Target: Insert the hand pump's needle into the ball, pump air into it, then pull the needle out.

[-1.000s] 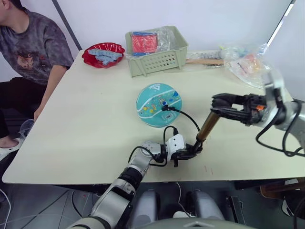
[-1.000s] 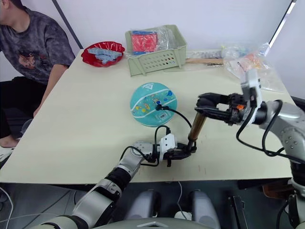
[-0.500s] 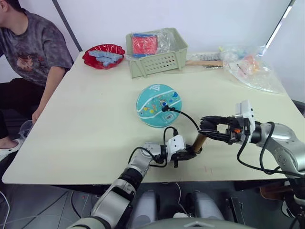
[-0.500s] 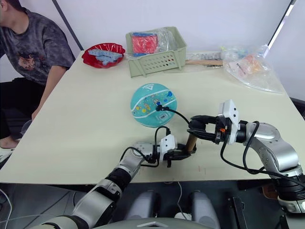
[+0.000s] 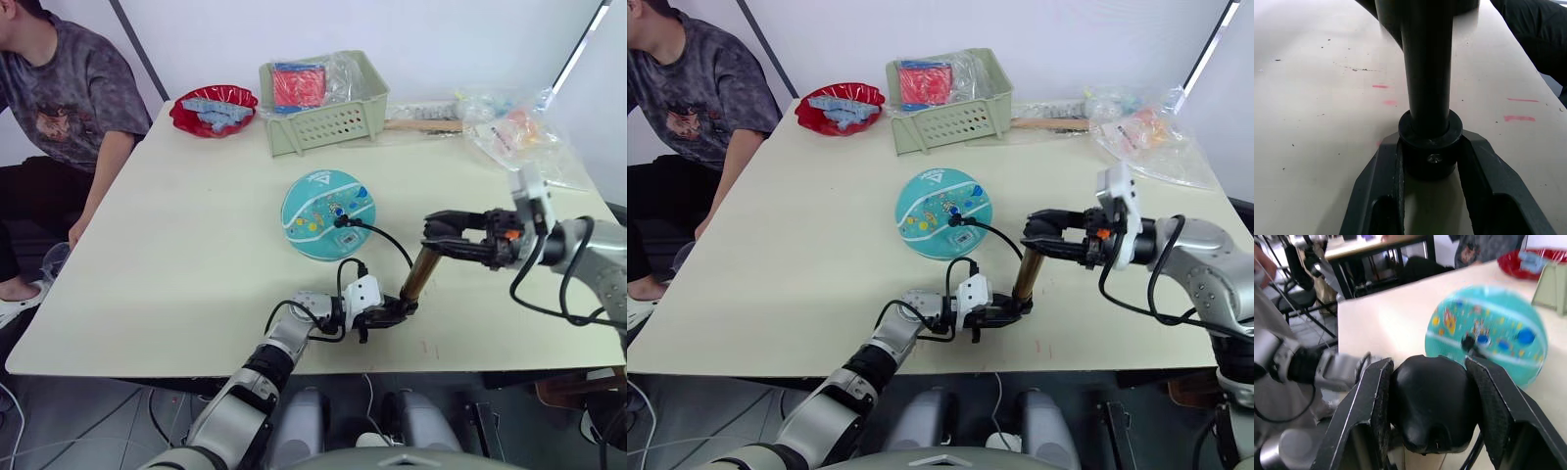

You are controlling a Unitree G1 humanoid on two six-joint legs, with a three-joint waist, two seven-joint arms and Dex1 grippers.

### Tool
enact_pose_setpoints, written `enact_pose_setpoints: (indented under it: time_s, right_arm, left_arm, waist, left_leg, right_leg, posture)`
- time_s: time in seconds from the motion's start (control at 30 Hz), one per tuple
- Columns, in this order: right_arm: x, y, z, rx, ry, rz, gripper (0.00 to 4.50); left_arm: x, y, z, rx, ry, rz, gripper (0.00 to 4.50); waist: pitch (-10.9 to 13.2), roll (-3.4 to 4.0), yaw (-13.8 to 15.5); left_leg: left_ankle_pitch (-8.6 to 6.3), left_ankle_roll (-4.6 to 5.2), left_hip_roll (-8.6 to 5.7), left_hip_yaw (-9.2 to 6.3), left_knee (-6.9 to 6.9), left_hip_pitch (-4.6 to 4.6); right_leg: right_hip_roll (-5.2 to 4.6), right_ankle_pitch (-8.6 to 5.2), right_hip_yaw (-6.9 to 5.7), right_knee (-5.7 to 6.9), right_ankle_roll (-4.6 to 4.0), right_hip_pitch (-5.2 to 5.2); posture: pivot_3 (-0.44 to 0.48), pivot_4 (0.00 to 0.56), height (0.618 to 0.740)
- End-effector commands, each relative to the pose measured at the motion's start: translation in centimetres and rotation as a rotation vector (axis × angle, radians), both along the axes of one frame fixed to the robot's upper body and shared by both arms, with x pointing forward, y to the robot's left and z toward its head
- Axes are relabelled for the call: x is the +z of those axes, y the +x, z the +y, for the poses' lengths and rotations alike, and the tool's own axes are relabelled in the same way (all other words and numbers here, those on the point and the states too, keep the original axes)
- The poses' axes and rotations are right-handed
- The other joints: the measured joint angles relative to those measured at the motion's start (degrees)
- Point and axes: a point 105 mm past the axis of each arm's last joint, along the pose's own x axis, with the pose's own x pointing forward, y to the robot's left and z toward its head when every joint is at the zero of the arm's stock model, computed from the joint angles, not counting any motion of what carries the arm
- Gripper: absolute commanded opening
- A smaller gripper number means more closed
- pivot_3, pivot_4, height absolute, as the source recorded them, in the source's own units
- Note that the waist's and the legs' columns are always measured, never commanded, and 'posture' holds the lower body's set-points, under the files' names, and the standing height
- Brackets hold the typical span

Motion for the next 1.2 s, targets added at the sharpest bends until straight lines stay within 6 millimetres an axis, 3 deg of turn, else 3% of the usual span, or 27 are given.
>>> enact_pose_setpoints:
  time_s: [0.03, 0.23, 0.43, 0.77, 1.2]
  right_arm:
    - [4.7, -0.4, -1.4, -0.030, 0.029, -0.138, 1.81]
    - [8.2, -0.9, -2.5, -0.037, 0.059, -0.179, 1.81]
    - [9.2, -1.2, -2.7, -0.037, 0.055, -0.182, 1.81]
    - [4.2, -0.6, -2.2, -0.040, -0.029, -0.064, 1.81]
    - [-5.4, 0.4, -0.7, -0.055, -0.104, 0.038, 1.81]
  left_arm:
    - [-3.8, -2.2, 1.3, -0.036, 0.127, 0.123, 1.07]
    - [-3.8, -2.1, 1.2, -0.038, 0.127, 0.119, 1.07]
    - [-4.1, -2.3, 1.2, -0.037, 0.128, 0.122, 1.07]
    - [-4.3, -2.5, 1.4, -0.044, 0.136, 0.114, 1.07]
    - [-4.7, -2.2, 1.7, -0.033, 0.147, 0.111, 1.07]
  waist:
    - [0.12, 0.05, 0.00]
    - [0.24, 0.05, 0.00]
    - [0.27, 0.01, 0.00]
    - [0.23, 0.01, -0.02]
    - [-0.44, -0.39, -0.10]
  left_leg:
    - [0.00, 0.00, -0.01, 0.01, 0.01, -0.01]
    - [0.00, 0.00, -0.01, 0.03, 0.04, -0.01]
    - [0.00, 0.00, -0.01, 0.02, 0.04, -0.02]
    - [0.00, 0.00, 0.00, 0.03, 0.04, 0.04]
    - [0.00, 0.00, 0.04, 0.02, 0.16, 0.35]
  right_leg:
    - [-0.01, 0.00, 0.01, 0.00, 0.01, 0.00]
    - [-0.03, 0.01, 0.03, 0.00, 0.02, 0.00]
    - [-0.06, 0.02, 0.04, 0.00, 0.02, 0.00]
    - [-0.03, 0.02, 0.03, 0.02, 0.03, 0.03]
    - [0.01, -0.03, 0.01, 0.05, 0.00, 0.29]
  posture:
    - [0.000, 0.150, 0.738]
    - [0.000, 0.150, 0.738]
    - [0.000, 0.150, 0.738]
    - [0.000, 0.150, 0.738]
    - [0.000, 0.150, 0.738]
